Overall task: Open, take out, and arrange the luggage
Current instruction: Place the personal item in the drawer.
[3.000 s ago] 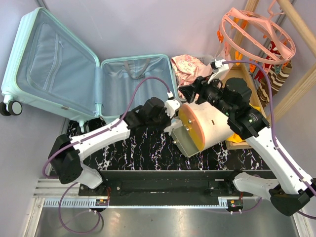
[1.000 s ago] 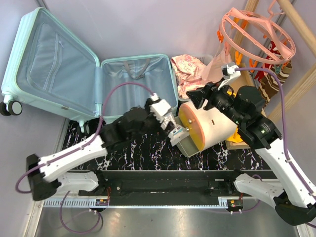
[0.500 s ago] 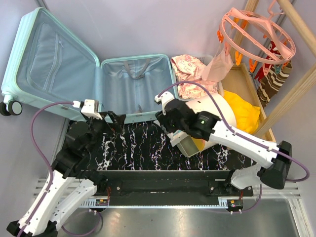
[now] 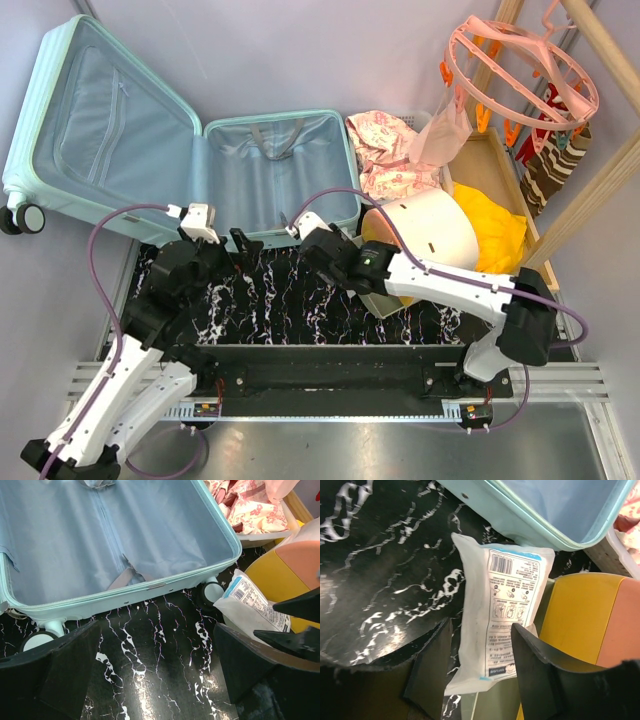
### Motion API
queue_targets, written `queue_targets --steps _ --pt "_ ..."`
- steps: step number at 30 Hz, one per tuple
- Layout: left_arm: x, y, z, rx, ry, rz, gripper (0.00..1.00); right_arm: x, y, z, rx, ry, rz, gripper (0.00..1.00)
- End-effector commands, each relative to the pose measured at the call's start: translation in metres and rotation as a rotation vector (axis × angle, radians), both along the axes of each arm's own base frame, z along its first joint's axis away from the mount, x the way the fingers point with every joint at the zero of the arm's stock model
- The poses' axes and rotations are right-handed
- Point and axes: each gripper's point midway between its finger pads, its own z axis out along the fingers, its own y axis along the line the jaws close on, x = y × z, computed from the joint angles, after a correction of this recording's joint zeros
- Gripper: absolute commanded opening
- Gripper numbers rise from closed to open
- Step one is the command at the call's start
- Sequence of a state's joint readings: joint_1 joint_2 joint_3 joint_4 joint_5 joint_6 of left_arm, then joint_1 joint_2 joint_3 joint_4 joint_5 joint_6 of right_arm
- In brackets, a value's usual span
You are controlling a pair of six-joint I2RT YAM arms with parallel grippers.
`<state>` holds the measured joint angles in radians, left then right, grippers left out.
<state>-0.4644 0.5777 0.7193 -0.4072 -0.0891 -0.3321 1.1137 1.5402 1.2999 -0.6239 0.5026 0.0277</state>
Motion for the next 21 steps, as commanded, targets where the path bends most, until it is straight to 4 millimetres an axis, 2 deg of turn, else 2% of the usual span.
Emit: queue_targets --steps 1,7,11,15,16,19,21 --pt "0.001 -0.006 0.007 -0.035 -0.030 -0.026 0.99 0.020 -0.003 -0.002 -0.059 -0.105 -0.070 0.59" --pt "0.000 -0.001 0.006 -0.029 -0.041 -0.013 0.99 0.027 -0.008 -0.011 -0.140 -0.137 -0.081 0.58" --pt "0.001 -0.002 0.004 -0.032 -0.038 -0.019 0.99 0.027 -0.006 -0.015 -0.141 -0.128 -0.075 0.50" --pt "0.002 -0.003 0.005 -0.036 -0.041 -0.021 0.99 0.026 -0.005 -0.017 -0.137 -0.120 -0.075 0.36" --pt "0.002 -0.003 0.005 -0.037 -0.041 -0.023 0.99 0.025 -0.004 -0.016 -0.124 -0.114 -0.070 0.29" --pt "0.000 -0.009 0.004 -0.049 -0.046 -0.052 0.99 0.020 0.001 -0.008 -0.072 -0.093 -0.051 0.19" --pt "-0.003 -0.022 -0.001 -0.086 -0.037 -0.117 0.99 0.020 0.000 -0.001 -0.040 -0.086 -0.047 0.14"
